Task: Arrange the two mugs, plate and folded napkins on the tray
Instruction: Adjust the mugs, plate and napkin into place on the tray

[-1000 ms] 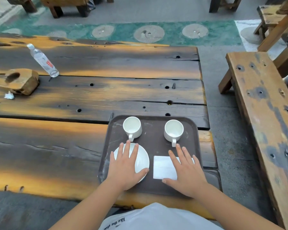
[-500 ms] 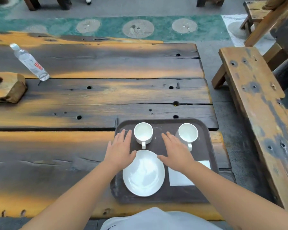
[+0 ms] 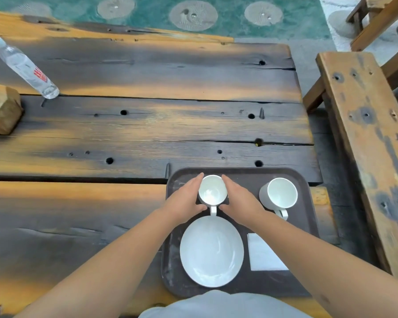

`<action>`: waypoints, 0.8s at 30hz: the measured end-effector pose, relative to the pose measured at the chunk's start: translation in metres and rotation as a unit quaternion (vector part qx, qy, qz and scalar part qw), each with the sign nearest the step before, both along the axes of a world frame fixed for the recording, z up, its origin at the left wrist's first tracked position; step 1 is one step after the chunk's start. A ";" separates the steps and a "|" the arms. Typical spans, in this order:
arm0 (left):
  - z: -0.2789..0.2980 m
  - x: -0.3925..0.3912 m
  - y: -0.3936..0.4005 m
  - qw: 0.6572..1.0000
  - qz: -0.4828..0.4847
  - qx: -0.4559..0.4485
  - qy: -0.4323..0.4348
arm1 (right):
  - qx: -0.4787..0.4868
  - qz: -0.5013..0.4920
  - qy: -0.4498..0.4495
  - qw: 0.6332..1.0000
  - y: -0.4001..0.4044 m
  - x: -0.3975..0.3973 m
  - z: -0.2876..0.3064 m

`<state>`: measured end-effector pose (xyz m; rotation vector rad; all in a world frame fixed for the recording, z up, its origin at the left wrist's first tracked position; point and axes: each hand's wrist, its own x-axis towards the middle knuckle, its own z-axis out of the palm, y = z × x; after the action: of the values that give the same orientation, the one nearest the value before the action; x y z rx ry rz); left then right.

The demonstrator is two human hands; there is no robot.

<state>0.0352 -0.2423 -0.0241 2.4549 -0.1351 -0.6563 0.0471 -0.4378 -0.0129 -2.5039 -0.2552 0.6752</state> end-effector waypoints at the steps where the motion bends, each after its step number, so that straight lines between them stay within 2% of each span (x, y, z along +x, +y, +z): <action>1: -0.002 0.001 -0.001 1.000 0.003 -0.007 -0.001 | 0.006 -0.006 -0.003 1.000 0.001 0.001 0.000; 5: -0.002 0.000 -0.003 0.998 0.028 -0.049 -0.031 | 0.022 -0.010 -0.008 1.000 -0.001 0.002 0.002; 17: 0.003 -0.010 -0.007 0.997 0.046 -0.057 -0.025 | 0.030 -0.002 -0.010 1.000 -0.003 -0.003 0.004; 24: 0.014 -0.014 -0.009 0.999 0.003 0.043 0.021 | -0.026 0.007 0.017 0.999 -0.011 -0.009 0.004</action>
<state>0.0212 -0.2514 -0.0101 2.5209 -0.0855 -0.7238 0.0380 -0.4484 -0.0091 -2.5402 -0.2465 0.7375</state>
